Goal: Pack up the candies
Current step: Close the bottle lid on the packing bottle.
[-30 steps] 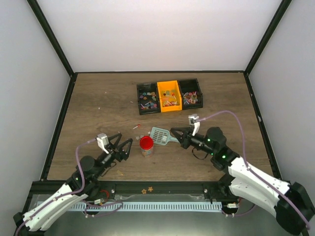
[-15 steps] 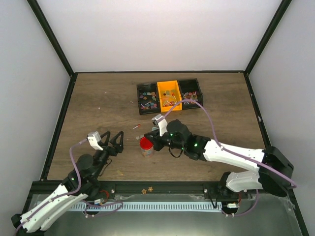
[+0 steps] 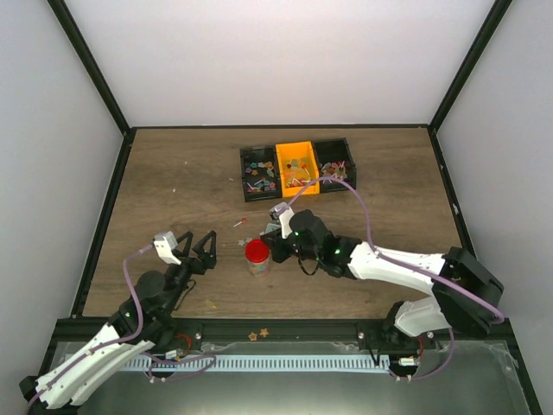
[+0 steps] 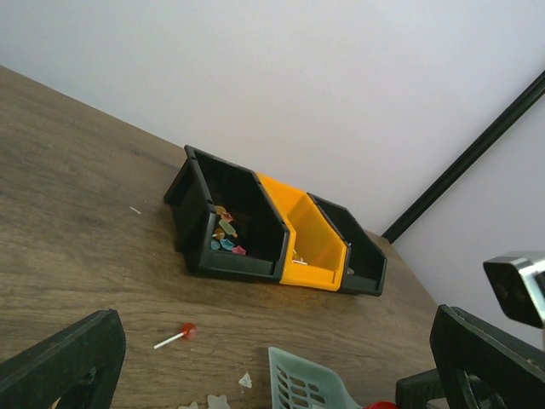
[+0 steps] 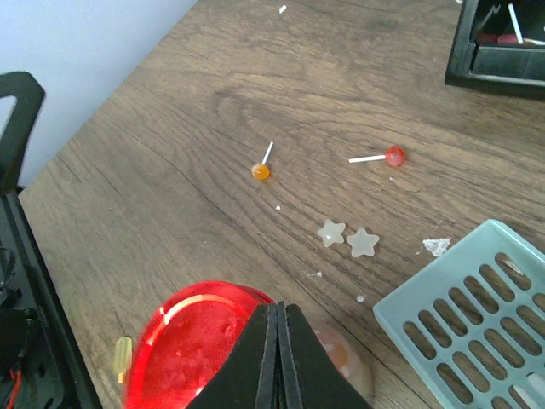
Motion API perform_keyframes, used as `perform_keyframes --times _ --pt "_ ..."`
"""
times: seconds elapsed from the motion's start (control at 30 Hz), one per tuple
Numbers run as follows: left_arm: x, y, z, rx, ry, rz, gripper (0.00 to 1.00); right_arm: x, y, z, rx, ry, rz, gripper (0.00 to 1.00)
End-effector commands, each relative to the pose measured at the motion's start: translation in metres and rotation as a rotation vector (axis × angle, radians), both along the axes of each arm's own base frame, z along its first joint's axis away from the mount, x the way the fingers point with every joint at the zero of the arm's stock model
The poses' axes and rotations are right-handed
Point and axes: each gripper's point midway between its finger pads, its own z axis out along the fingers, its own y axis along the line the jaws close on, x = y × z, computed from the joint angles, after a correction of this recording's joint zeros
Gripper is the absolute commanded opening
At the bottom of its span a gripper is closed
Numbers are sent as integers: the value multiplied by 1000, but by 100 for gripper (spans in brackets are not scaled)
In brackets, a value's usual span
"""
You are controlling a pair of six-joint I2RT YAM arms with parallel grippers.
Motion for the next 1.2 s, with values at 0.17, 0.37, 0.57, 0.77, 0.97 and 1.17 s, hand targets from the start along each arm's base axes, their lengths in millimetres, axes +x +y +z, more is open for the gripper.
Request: perform_keyframes --times 0.17,0.37,0.57,0.77,0.97,1.17 --pt "-1 -2 -5 0 10 -11 100 -1 3 13 67 -15 23 1" --pt "-1 -3 -5 -2 7 -17 100 -2 0 42 111 -62 18 1" --pt "0 -4 -10 6 8 -13 100 -8 15 27 124 -18 88 1" --pt "1 -4 -16 14 17 -8 100 -11 21 -4 111 32 110 2" --pt "2 -4 -19 17 20 -7 100 -11 16 -2 106 18 101 3" --pt "2 -11 -25 34 -16 -35 100 -14 9 43 190 -66 98 6"
